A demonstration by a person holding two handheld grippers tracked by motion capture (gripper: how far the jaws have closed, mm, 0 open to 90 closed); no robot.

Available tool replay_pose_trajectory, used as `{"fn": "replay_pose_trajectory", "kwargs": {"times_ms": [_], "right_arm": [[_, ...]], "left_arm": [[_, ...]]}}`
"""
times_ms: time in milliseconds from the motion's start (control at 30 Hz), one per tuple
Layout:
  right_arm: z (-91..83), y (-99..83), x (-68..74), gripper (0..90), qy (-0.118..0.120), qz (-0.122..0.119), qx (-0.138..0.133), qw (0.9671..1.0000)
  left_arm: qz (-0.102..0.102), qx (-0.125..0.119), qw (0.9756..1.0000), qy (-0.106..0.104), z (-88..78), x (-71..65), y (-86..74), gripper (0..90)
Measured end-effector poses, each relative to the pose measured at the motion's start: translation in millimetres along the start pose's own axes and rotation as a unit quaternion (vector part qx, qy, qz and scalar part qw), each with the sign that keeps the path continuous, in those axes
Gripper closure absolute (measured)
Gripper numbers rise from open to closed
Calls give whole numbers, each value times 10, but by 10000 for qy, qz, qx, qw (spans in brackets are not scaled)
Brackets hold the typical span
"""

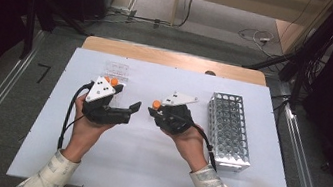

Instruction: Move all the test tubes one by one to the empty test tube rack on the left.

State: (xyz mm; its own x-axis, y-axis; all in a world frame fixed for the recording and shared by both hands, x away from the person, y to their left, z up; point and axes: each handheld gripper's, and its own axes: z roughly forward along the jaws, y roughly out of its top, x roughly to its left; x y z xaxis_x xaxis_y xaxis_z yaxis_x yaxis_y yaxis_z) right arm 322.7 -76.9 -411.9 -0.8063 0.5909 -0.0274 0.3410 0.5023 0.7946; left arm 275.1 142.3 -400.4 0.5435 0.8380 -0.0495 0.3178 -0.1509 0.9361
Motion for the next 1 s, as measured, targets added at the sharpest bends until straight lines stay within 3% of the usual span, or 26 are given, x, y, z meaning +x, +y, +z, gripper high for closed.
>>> {"fn": "replay_pose_trajectory", "kwargs": {"times_ms": [167, 433, 600, 800, 1000], "right_arm": [[96, 24, 104, 720, 180, -22, 64, 9998], [185, 64, 218, 720, 422, -98, 108, 9990], [201, 79, 258, 720, 460, -106, 98, 9988], [201, 80, 248, 720, 451, -92, 117, 9989], [192, 80, 250, 719, 460, -78, 121, 9988]], "left_arm": [[87, 12, 9999, -141, 26, -65, -11, 226], [131, 169, 9988, -437, 87, -99, -42, 352], [221, 220, 9979, -559, 107, -105, -69, 525], [188, 217, 9969, -731, 116, -97, -80, 660], [194, 213, 9967, -759, 113, -94, -79, 691]]}}
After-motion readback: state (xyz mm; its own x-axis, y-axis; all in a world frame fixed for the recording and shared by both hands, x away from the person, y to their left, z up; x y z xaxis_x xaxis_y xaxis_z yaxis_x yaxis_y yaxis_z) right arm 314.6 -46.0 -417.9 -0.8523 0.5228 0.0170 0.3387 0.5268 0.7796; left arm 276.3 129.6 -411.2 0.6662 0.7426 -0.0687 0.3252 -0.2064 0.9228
